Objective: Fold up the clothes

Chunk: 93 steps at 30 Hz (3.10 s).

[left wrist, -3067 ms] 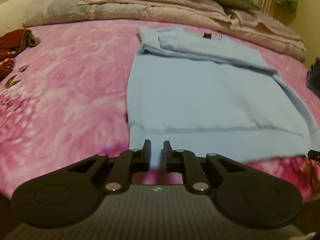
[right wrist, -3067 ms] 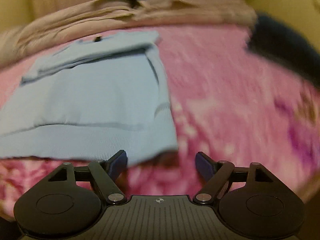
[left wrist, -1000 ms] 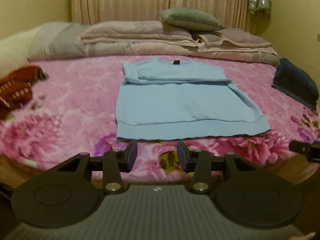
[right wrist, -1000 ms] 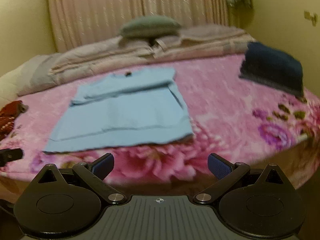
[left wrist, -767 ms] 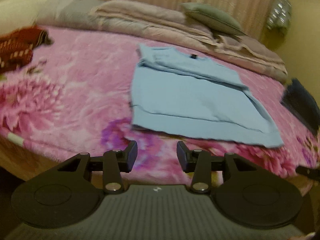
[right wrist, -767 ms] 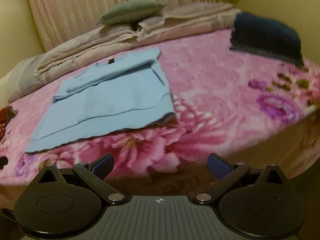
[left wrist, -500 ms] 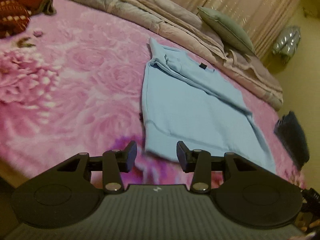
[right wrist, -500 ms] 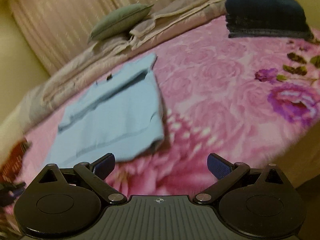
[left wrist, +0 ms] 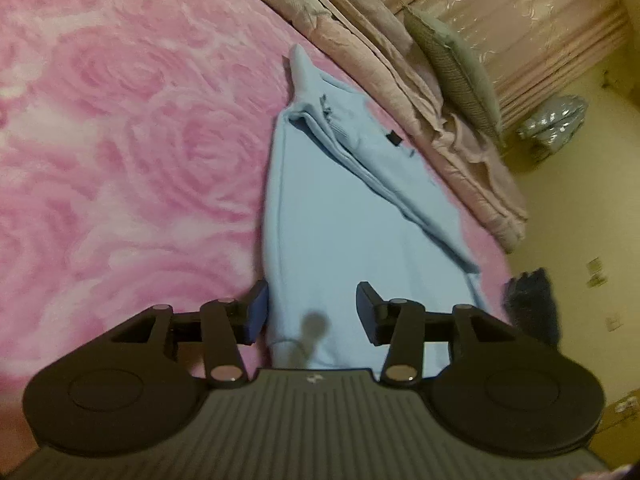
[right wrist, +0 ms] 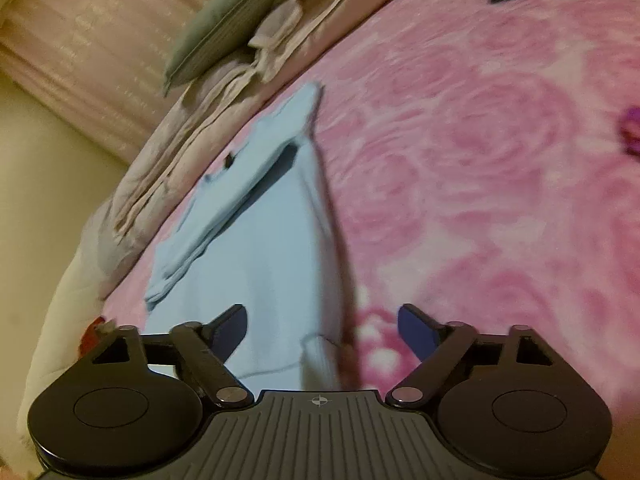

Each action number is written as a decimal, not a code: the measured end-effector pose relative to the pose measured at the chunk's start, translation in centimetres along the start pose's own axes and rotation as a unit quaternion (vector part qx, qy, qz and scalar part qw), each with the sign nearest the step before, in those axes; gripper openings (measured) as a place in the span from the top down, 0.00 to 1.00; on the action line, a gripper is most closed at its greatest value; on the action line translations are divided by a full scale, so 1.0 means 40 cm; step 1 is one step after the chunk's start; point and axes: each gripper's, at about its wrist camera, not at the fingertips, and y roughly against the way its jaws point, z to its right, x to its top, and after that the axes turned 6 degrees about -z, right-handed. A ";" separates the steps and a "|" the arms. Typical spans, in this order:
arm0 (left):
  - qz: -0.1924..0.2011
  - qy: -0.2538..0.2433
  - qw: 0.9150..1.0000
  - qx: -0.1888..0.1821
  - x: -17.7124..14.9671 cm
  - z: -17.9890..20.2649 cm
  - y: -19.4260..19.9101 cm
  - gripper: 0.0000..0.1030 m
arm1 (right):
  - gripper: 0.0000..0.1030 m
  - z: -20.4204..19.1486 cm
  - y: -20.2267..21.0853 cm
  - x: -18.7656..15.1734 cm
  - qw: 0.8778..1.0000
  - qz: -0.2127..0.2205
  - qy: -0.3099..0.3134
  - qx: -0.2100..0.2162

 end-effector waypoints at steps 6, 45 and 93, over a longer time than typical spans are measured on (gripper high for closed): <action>-0.020 -0.003 0.999 -0.038 -0.001 -0.022 -0.002 0.59 | 0.36 0.018 -0.028 0.001 0.998 -0.044 -0.005 0.036; -0.034 0.010 0.996 -0.086 -0.154 0.004 0.264 0.95 | 0.92 -0.069 0.196 -0.163 0.995 -0.042 -0.018 0.086; -0.017 -0.106 0.994 -0.008 0.263 0.022 0.046 0.69 | 0.43 -0.080 -0.047 0.181 0.987 0.006 0.157 -0.046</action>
